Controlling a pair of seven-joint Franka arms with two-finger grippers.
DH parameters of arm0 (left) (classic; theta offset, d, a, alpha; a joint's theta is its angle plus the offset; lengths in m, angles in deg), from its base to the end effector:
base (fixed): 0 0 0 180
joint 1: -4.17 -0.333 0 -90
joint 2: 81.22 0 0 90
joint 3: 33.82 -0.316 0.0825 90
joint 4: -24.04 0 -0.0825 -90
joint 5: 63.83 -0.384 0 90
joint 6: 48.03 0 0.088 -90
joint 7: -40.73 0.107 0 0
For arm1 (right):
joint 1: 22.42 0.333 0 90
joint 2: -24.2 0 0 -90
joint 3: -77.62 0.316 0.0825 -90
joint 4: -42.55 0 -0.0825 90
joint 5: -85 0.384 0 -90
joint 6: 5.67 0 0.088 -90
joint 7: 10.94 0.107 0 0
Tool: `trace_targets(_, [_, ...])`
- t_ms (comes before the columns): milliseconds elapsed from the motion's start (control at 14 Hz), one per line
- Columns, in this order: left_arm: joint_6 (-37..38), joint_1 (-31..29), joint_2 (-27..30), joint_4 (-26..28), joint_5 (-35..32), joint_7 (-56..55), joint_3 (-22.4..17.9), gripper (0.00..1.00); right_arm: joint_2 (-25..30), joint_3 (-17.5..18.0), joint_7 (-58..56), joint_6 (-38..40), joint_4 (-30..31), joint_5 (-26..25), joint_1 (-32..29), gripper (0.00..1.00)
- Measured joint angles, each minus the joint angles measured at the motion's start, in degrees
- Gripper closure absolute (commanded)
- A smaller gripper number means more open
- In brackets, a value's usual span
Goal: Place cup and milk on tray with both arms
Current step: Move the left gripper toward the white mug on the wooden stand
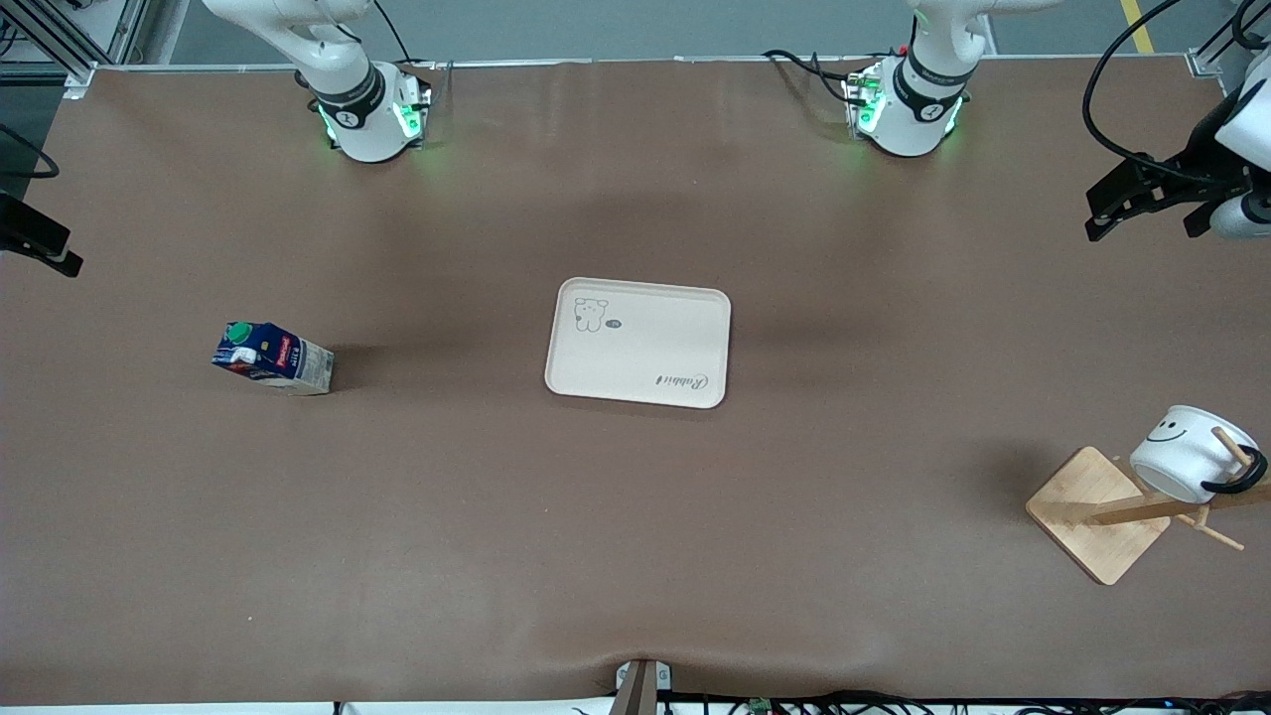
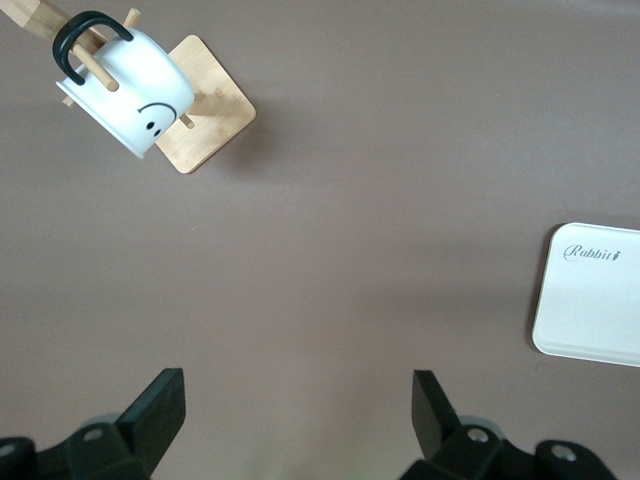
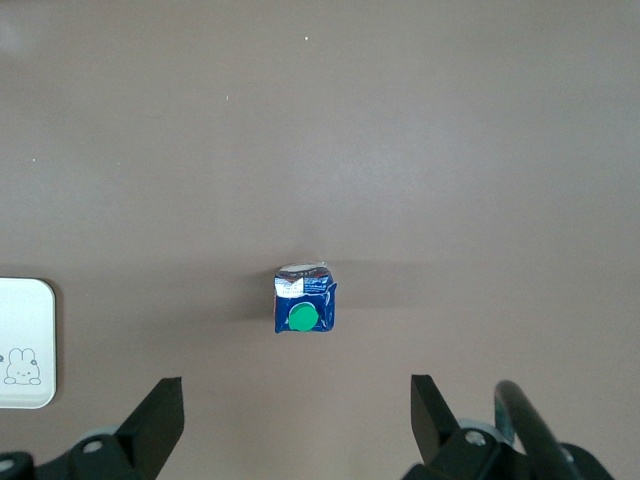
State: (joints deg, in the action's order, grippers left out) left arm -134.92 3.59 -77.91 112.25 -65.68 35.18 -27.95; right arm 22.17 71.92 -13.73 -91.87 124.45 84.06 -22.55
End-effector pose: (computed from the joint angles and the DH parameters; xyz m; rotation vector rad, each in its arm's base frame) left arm 0.5289 -0.0472 0.6656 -3.1063 -0.0107 -0.0588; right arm 0.5559 -0.0574 0.6652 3.1171 -0.0847 0.0596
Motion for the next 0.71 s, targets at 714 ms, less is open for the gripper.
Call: trace_targets(714, [-3.5,-0.3,-2.5,-0.2,-0.1,0.0,-0.2,0.0,0.0,0.0,0.0,-0.1,0.0,0.0,0.0,0.0])
